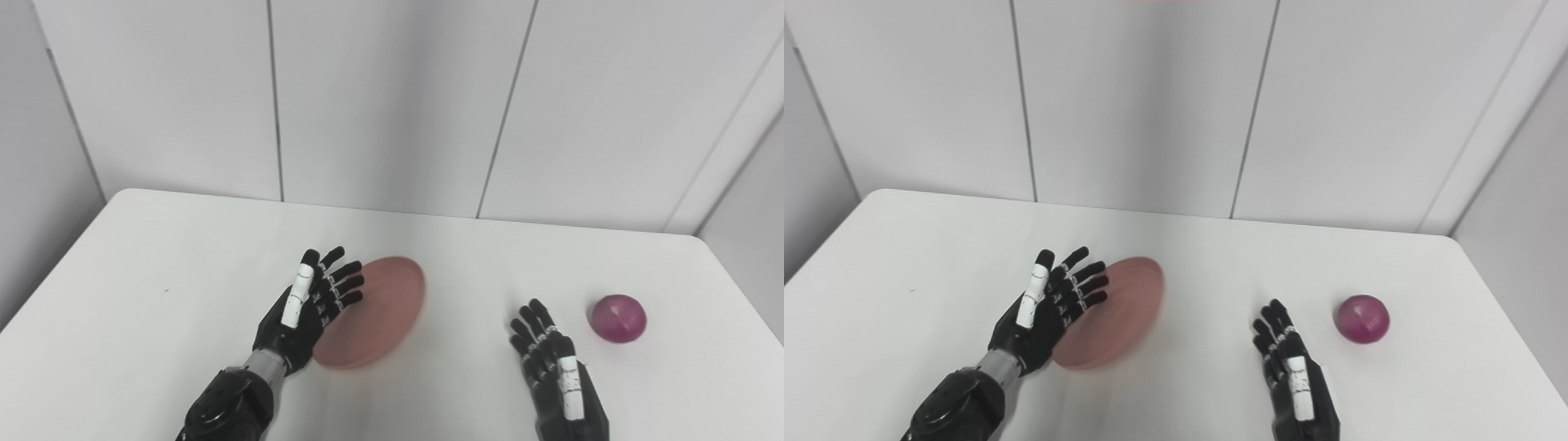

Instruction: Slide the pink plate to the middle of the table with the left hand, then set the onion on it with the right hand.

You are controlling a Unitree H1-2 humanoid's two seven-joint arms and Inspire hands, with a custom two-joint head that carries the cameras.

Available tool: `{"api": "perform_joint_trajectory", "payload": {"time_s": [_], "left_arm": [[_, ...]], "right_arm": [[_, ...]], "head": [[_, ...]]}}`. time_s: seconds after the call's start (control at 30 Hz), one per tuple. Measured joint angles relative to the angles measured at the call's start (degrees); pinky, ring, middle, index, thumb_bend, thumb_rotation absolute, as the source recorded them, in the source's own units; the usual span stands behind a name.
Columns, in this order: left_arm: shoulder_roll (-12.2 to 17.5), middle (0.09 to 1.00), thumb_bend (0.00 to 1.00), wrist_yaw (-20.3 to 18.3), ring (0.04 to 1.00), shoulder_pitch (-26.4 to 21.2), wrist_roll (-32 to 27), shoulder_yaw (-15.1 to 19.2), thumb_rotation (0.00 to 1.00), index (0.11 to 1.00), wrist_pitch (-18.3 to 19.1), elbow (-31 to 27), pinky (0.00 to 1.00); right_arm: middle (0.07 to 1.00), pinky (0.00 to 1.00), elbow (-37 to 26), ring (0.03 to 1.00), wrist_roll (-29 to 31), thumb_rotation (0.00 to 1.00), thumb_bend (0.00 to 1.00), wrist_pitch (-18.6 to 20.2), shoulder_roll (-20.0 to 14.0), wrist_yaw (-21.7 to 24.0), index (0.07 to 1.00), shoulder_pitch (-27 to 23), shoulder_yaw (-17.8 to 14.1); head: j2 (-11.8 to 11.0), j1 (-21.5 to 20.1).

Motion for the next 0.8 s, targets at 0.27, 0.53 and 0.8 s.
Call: {"api": "perform_joint_trajectory", "payload": {"time_s": [0.27, 0.53, 0.8], "left_arm": [[-0.01, 0.829, 0.85, 0.08, 0.834, -1.01, -0.55, 1.42, 0.78, 0.884, 0.43, -0.05, 0.82], [-1.12, 0.816, 0.87, 0.89, 0.814, -3.63, -2.53, 2.74, 0.76, 0.869, 2.24, -3.37, 0.79], [-1.72, 0.804, 0.90, 3.16, 0.795, -8.67, -4.25, 4.39, 0.76, 0.863, 4.14, -7.79, 0.77]], "right_arm": [[0.945, 0.97, 0.56, 0.943, -0.21, 0.79, 0.90, -0.01, 0.33, 0.01, 0.944, -0.53, 0.04], [0.951, 0.98, 1.22, 0.951, -0.83, 0.80, 0.90, -0.05, 0.45, 0.18, 0.950, -1.18, 0.11], [0.944, 0.97, 1.74, 0.947, -1.14, 0.80, 0.90, -0.05, 0.53, 0.31, 0.949, -1.57, 0.14]], "head": [[-0.44, -0.18], [-1.06, -0.09], [-1.41, 0.17]]}}
